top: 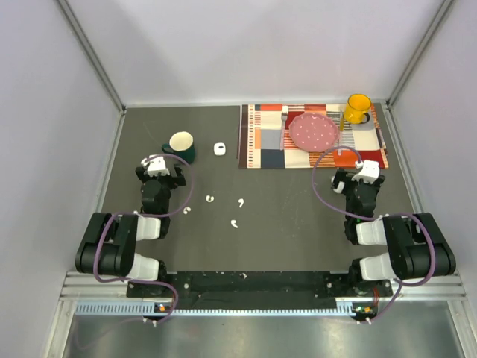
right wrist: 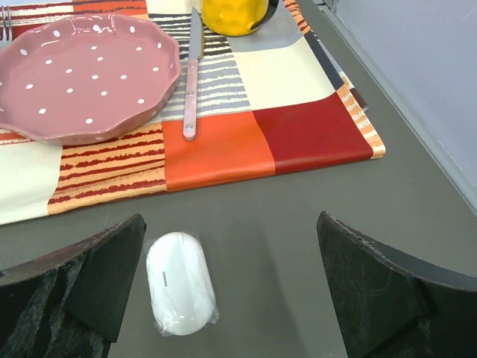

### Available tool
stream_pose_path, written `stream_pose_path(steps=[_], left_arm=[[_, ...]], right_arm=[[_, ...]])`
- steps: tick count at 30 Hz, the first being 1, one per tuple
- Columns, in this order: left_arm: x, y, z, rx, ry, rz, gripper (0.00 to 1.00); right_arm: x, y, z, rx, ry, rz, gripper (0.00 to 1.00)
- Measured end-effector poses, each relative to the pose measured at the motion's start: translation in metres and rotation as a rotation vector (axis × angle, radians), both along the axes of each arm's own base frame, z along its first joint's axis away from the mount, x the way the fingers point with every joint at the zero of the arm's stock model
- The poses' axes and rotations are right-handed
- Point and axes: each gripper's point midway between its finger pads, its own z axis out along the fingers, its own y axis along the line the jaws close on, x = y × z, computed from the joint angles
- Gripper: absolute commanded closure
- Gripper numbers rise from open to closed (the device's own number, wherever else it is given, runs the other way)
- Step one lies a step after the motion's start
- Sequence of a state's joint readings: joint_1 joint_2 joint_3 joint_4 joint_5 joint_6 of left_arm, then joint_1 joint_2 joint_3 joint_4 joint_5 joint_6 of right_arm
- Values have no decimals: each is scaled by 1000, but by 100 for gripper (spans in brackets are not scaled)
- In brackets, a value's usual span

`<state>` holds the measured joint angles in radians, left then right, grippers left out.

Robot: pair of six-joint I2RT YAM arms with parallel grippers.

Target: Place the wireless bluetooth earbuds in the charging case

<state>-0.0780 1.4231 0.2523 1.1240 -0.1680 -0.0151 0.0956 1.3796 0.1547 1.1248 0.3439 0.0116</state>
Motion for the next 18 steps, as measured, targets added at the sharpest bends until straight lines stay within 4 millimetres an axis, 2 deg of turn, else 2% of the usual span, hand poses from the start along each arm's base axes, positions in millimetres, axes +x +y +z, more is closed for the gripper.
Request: stream_pose_path(steps=[7,9,11,13,15,18], left_arm=[[0,0,0,4,0,-3,1],[-3,0,1,12,5,-5,1],[-11,-1,6,12,28,-1,1],[-21,-2,23,-20,39,6,1],[-28,-3,55,-69,27,13,1],[-44,-4,115,-140,-58,12,1]], right_arm=[[-6,-1,6,11,-17,-3,1],[-13,-3,21,42,-43,-22,1],[-19,-5,44,85,-67,-46,1],[-22,-4,70,122,-83,-47,1],[-29,-1,89,164,-90,-39,1],[-45,9,92,221,-69,7,1]])
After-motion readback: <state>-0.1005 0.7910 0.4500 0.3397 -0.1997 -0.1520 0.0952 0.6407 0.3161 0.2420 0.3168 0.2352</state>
